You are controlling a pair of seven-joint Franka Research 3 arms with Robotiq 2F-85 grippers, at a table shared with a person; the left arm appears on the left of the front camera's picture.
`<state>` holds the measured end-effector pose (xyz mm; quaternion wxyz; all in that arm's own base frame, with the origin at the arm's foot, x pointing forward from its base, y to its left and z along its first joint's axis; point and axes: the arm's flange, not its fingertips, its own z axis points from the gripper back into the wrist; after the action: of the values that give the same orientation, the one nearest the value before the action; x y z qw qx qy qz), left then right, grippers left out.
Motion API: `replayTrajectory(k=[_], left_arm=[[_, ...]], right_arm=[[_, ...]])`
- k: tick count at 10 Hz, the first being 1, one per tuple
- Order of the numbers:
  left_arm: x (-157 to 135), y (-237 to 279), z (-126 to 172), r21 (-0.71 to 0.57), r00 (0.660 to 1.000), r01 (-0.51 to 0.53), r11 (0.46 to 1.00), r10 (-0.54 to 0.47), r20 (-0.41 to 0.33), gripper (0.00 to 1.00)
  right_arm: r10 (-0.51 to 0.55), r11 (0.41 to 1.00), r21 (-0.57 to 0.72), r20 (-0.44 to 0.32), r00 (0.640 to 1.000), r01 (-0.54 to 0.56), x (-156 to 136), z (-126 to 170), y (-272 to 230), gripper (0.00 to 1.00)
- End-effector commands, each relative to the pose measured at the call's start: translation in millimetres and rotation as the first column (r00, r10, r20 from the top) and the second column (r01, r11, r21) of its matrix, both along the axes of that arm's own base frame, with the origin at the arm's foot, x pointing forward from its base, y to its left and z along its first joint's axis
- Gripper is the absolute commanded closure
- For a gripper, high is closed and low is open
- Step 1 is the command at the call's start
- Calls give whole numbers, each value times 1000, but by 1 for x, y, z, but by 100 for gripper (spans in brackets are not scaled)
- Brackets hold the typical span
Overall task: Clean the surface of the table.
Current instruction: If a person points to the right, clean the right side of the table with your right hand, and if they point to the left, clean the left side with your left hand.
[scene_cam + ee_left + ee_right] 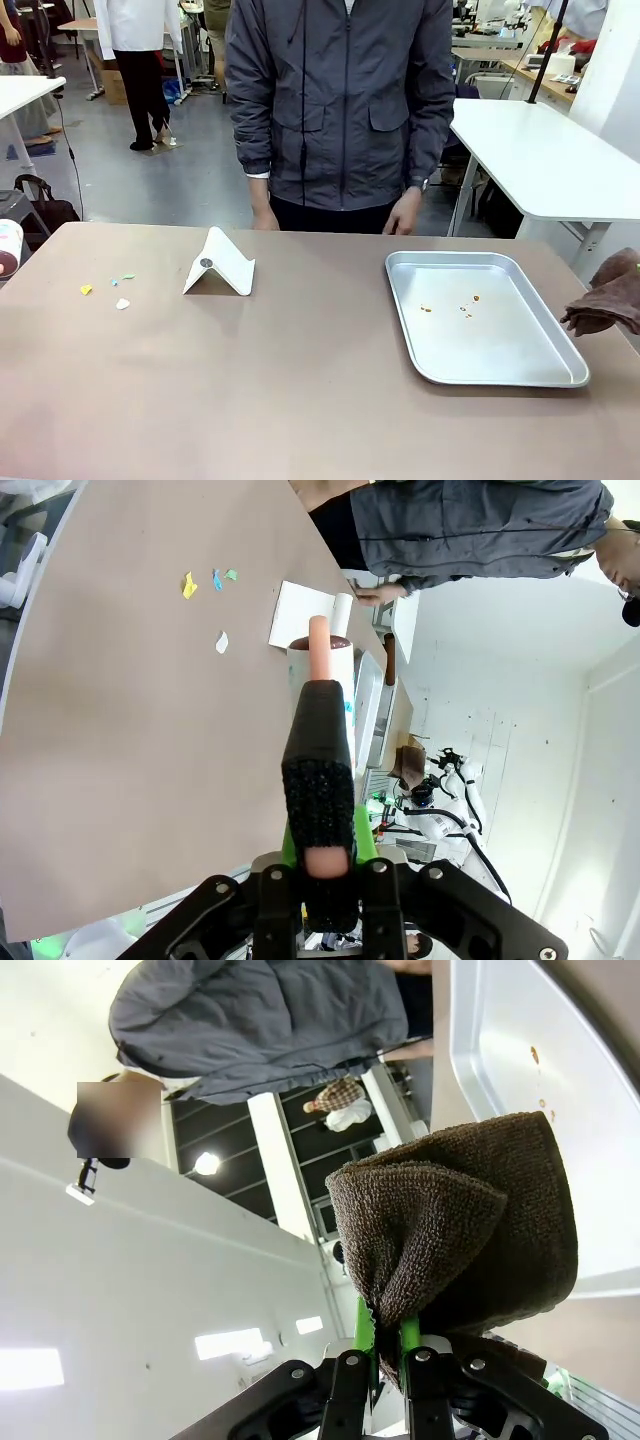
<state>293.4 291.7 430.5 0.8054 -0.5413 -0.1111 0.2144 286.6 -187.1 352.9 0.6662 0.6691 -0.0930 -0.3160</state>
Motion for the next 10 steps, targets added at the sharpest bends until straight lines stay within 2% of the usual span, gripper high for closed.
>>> replayTrajectory(k=[1,10], left_arm=[[-3,1,3,-13,1000,1,1000,-1,3,100],[-3,1,3,-13,1000,1,1000,-1,3,100]], right_arm=[[-8,1000,-4,-15,1000,8,1,8,0,100],[-8,1000,-4,-15,1000,8,1,8,0,100]])
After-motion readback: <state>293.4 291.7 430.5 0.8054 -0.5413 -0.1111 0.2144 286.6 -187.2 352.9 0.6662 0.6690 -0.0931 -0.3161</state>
